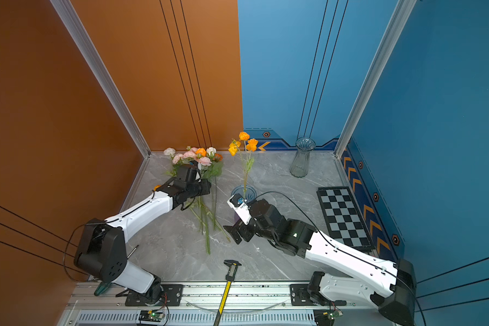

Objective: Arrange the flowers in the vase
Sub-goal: 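Open the left gripper and move it back toward the flower bunch, then grasp the white rose stem in the bunch with the left gripper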

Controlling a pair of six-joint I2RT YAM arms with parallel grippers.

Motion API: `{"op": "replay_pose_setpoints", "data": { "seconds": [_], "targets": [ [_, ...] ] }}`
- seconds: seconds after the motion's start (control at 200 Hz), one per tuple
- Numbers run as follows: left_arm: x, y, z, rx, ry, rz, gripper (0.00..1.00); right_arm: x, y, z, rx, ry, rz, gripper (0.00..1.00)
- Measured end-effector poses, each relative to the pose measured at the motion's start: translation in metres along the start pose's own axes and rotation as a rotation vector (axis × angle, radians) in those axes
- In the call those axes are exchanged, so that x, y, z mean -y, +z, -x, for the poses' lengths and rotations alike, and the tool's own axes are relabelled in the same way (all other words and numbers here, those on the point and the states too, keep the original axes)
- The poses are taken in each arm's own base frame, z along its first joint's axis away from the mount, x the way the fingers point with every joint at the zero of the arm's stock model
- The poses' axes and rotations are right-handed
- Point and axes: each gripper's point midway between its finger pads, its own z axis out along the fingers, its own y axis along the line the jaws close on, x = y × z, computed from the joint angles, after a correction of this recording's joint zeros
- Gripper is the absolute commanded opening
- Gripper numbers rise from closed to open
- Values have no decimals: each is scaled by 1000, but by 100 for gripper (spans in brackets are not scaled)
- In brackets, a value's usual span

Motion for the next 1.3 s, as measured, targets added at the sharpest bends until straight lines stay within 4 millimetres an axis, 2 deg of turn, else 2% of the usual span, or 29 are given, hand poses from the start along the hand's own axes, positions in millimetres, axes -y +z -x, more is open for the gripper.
{"op": "replay_pose_setpoints", "data": {
  "seconds": [0.09, 0.205, 0.4, 0.721, 0.886, 1.301],
  "targets": [
    [-17, 7, -1, -18, -23, 36, 28, -1, 10, 0, -18, -1, 0, 100],
    [-32, 20, -13, -69, -33, 76, 26, -2, 17, 5, -18, -2, 3, 100],
    [-37, 38, -25, -121, -23, 93, 26, -3, 20, 13, -1, 0, 4, 100],
    [-36, 61, -11, -125, -20, 101, 26, -4, 23, 15, -4, -1, 8, 100],
    [-43, 74, -2, -129, -22, 117, 26, -4, 23, 15, -3, 0, 8, 100],
    [-51, 97, -4, -183, 12, 148, 27, -5, 23, 15, -3, -2, 11, 100]
  ]
}}
